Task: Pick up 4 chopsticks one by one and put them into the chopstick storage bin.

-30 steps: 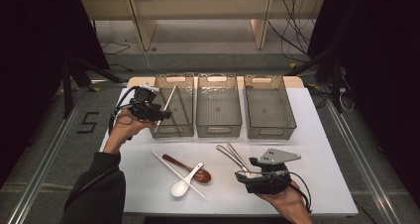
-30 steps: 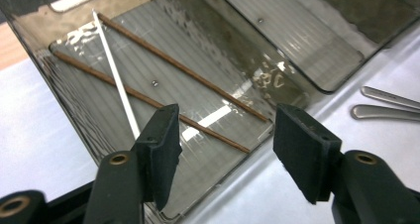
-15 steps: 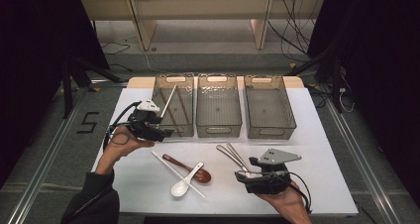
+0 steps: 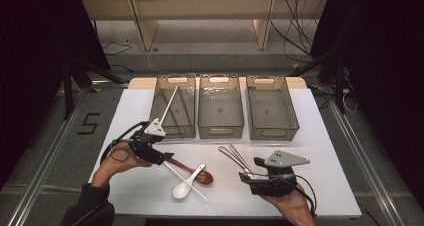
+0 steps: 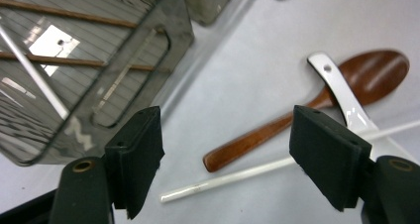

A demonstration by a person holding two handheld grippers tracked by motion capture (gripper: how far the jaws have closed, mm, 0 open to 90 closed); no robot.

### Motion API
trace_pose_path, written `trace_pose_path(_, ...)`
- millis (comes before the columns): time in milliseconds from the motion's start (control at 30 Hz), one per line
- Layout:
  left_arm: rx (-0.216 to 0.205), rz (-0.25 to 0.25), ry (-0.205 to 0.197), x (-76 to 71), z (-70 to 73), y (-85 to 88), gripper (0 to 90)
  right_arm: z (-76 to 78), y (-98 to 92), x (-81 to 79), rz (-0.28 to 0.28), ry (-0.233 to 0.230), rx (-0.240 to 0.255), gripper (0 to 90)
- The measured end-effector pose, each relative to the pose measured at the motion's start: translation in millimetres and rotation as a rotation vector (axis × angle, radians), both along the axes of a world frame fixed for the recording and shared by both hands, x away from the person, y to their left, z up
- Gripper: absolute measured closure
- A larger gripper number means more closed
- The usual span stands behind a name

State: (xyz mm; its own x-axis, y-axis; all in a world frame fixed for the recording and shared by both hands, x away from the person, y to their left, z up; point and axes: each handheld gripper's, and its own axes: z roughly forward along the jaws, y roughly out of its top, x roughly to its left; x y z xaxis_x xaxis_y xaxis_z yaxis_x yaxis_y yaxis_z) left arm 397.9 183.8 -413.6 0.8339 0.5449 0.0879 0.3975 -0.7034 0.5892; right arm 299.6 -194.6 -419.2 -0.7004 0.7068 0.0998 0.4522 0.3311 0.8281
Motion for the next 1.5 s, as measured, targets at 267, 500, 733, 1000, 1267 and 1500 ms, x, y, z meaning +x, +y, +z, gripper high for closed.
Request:
trace_pose_path(267, 0.067, -0.077, 0.018, -6.7, -10.3, -4.7, 26.9, 0.4, -2.8, -0.8, -0.009, -0.010, 0.014, 30.2)
trace_pose_path(500, 0.105, -0.149, 0.036, -11.9, -16.6, -9.3, 27.2, -0.5, -3.0, -0.8, -0.012, -0.008, 0.018, 30.2)
trace_pose_path(733, 0.157, -0.228, 0.047, -16.7, -21.9, -16.6, 28.5, -1.4, -3.7, -0.1, -0.010, -0.003, 0.013, 30.3)
trace_pose_path(1000, 0.240, -0.330, 0.061, -18.5, -35.3, -25.8, 31.8, -2.9, -3.0, 0.2, -0.005, 0.002, 0.013, 30.2)
trace_pose_path(1267, 0.271, -0.382, 0.069, -15.7, -42.1, -30.5, 37.5, -3.5, -3.4, 0.7, -0.006, 0.007, 0.011, 30.3)
trace_pose_path(1500, 0.284, -0.411, 0.076, -13.9, -47.4, -32.1, 41.9, -4.0, -2.9, 0.6, -0.003, 0.012, 0.007, 30.3)
